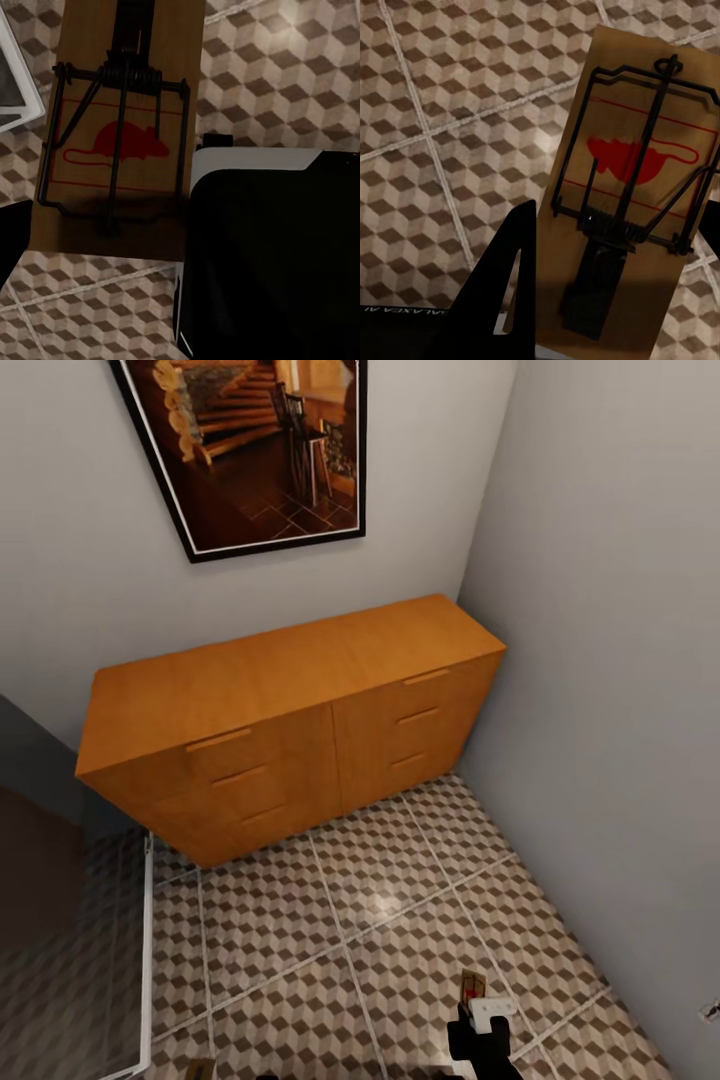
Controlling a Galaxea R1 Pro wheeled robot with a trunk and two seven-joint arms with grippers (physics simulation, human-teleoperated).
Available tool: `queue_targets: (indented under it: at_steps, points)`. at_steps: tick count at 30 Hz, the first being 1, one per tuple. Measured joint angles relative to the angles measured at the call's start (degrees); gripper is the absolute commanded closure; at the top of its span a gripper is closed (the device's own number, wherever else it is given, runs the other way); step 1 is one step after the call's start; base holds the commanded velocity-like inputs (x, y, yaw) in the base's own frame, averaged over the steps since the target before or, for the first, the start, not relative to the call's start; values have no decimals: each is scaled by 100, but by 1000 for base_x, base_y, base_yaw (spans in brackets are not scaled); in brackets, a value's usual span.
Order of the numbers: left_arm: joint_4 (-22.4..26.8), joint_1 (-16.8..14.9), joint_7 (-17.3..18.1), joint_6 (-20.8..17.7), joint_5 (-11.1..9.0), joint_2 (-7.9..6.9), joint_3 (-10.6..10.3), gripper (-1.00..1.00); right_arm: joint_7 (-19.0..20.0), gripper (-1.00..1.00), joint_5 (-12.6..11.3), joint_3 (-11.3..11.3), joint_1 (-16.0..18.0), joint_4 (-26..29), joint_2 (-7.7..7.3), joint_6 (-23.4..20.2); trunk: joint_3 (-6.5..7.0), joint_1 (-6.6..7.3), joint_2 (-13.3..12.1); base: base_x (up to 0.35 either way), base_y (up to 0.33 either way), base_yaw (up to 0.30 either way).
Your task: Take the four mousetraps from the cabinet in the bathroom and place them on the bathroom floor. Make sure all four end up on the same floor surface, and ensure that at least two of them are either under or directly next to the same bathroom sink.
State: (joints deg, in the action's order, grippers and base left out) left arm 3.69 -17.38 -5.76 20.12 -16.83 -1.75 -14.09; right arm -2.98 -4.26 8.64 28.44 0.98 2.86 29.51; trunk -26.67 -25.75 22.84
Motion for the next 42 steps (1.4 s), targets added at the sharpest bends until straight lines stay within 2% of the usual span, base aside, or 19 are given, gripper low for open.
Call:
queue_targets:
  at_steps: [12, 42]
  points:
    - [6, 0, 0, 2, 0, 0, 0, 100, -15, 100, 0, 1, 0, -1, -6, -7, 30, 0, 0, 0, 0, -7]
    - [1, 1, 0, -4, 0, 0, -9, 100, -12, 100, -8, 1, 0, -3, 3, -9, 306, 0, 0, 0, 0, 0]
